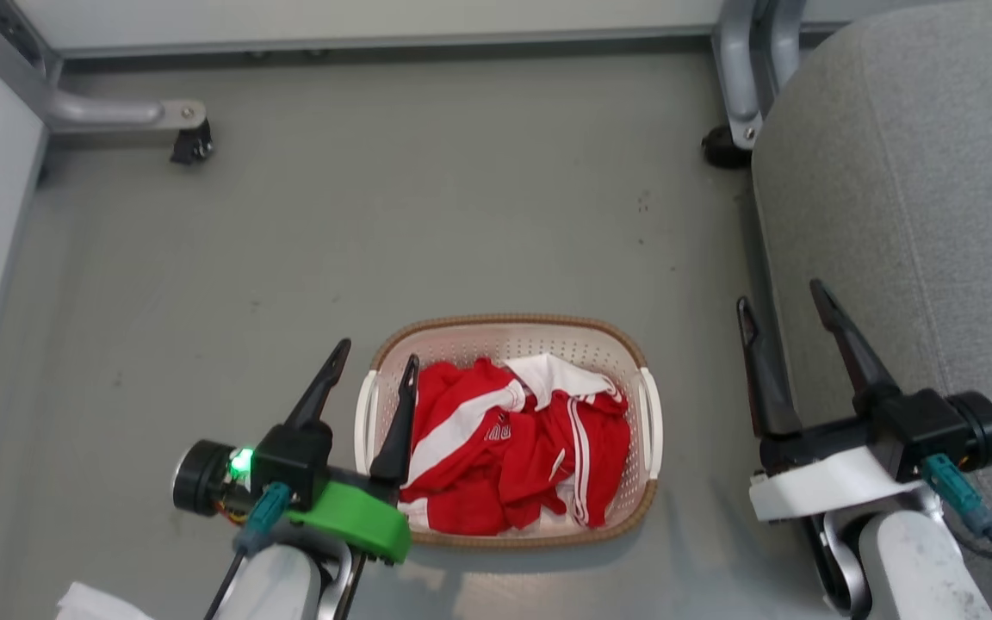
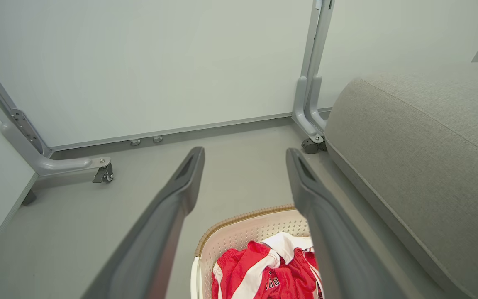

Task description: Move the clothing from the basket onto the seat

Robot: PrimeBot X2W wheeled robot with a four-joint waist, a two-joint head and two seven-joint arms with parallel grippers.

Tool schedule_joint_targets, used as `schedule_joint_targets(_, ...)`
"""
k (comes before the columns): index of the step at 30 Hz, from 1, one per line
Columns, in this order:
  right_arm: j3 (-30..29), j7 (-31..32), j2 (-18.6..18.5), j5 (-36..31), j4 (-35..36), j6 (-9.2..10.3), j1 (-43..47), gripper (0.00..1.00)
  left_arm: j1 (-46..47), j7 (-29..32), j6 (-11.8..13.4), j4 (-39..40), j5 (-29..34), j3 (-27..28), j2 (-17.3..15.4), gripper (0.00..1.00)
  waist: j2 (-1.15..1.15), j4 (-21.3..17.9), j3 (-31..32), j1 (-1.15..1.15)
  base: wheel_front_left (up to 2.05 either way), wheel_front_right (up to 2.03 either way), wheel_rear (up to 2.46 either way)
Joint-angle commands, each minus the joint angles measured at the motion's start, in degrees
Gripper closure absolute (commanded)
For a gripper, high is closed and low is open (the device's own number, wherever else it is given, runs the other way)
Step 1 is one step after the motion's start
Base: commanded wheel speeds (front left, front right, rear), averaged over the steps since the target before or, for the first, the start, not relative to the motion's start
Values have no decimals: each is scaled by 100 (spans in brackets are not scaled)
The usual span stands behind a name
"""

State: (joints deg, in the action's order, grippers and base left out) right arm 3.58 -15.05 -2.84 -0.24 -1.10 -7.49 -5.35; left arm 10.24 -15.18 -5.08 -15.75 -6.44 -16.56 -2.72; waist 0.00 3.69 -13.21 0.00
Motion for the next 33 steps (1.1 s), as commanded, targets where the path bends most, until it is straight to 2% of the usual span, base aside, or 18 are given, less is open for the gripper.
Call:
schedule_joint_targets(1, -21, -20, -62, -42, 41, 0, -210, 0, 286, 4, -44, -83, 68, -16, -30, 0, 0, -43, -1062, 0, 0, 0, 0)
schedule_joint_targets(10, -21, -20, -190, -25, 178, 0, -1141, 0, 1528, 4, -179, -678, 547, -307, -151, 0, 0, -259, -2324, 0, 0, 0, 0)
schedule_joint_targets(16, 10, -20, -258, 12, 304, 0, -1546, 0, 2263, 4, -219, -1222, 603, -543, -206, 0, 0, -424, -2977, 0, 0, 0, 0)
schedule_joint_targets(29, 139, -20, -160, 70, 422, 0, -2043, 0, 3566, 3, -235, -3085, 1005, -1278, -371, 0, 0, -830, -3832, 0, 0, 0, 0)
schedule_joint_targets(33, 172, -20, -77, 127, 427, 0, -2120, 0, 3978, 3, -122, -3882, 1218, -1440, -449, 0, 0, -1009, -3997, 0, 0, 0, 0)
